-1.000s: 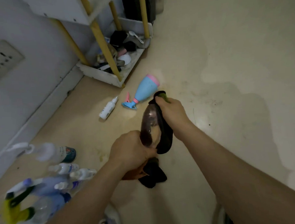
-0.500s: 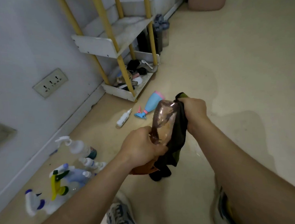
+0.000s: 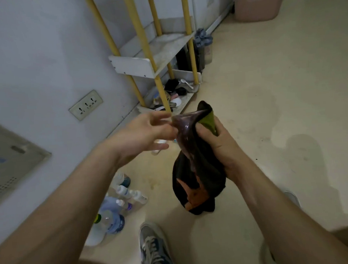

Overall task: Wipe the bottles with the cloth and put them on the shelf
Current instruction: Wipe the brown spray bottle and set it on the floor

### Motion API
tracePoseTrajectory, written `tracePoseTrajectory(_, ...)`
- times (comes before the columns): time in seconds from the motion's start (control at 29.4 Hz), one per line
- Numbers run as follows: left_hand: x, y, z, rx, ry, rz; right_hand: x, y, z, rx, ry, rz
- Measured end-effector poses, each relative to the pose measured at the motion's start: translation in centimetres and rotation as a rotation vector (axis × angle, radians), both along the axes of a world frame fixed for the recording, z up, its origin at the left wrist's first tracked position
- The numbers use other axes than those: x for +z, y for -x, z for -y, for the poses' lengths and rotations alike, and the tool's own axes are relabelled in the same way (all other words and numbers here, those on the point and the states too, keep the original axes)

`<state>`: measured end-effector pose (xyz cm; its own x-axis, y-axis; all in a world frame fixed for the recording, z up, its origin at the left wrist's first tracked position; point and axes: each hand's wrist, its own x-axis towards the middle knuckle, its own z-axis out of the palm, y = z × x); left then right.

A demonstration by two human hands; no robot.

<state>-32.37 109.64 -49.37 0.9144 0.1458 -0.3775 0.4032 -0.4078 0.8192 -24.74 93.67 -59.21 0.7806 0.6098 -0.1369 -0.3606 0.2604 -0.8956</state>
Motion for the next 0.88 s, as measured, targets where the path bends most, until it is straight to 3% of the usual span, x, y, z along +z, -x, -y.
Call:
tracePoseTrajectory(0.07, 0.6, -0.2, -0.2, 0.095, 0.090, 0.003, -0.3, -0.1, 0.3, 0.085, 0.035, 0.060)
tracePoseTrajectory(0.14, -0.2, -0.2, 0.0, -0.005, -0.096, -0.067, -0.1, 0.0, 0.3, 0.207, 0.101, 0.199)
tracePoseTrajectory(0.2, -0.9, -0.2, 0.3, -0.049, -0.149, -0.153, 0.3, -0.1, 0.1, 0.329, 0.206, 0.322)
tracePoseTrajectory(0.37, -1.5, 0.1, 0.0, -0.121, -0.109, -0.221, 0.6, -0.5, 0.8, 0.406, 0.283, 0.372)
tracePoseTrajectory(0.51, -1.9, 0.7, -0.8, -0.007, -0.102, -0.167, -0.3, -0.8, 0.5, 0.119, 0.348, 0.279)
tracePoseTrajectory(0.65, -1.5, 0.9, -1.3, 0.186, -0.155, -0.002, -0.7, -0.7, 0.1, -0.026, 0.419, 0.267)
tracePoseTrajectory(0.88, -1.5, 0.6, -3.7, 0.389, -0.812, 0.100, -0.4, -1.3, 1.5, -0.253, 0.248, -0.061)
